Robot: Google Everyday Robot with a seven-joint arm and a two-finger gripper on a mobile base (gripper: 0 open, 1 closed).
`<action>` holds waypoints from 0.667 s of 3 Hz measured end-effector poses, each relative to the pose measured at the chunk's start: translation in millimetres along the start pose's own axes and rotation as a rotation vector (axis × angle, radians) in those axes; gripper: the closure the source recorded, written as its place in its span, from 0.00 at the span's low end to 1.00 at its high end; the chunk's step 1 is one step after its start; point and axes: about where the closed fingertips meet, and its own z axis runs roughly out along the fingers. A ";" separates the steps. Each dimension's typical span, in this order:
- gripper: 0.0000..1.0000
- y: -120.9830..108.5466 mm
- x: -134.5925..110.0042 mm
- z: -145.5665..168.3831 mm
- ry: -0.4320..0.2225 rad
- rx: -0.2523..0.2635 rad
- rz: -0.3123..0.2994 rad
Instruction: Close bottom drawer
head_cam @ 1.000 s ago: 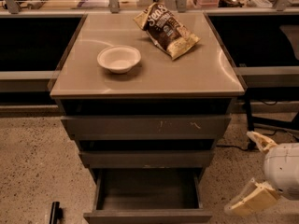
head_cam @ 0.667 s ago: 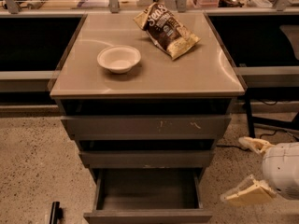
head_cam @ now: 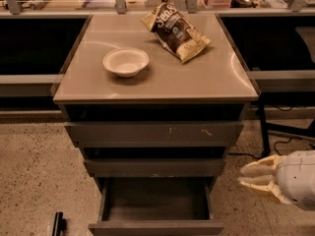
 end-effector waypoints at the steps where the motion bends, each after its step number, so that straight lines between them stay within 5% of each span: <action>1: 0.91 0.0 0.0 0.0 0.000 0.000 0.000; 2: 1.00 1.0 18.0 18.0 -0.013 0.006 0.021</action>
Offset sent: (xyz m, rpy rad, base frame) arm 0.0021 -0.0127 -0.0786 0.0571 0.0021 -0.0587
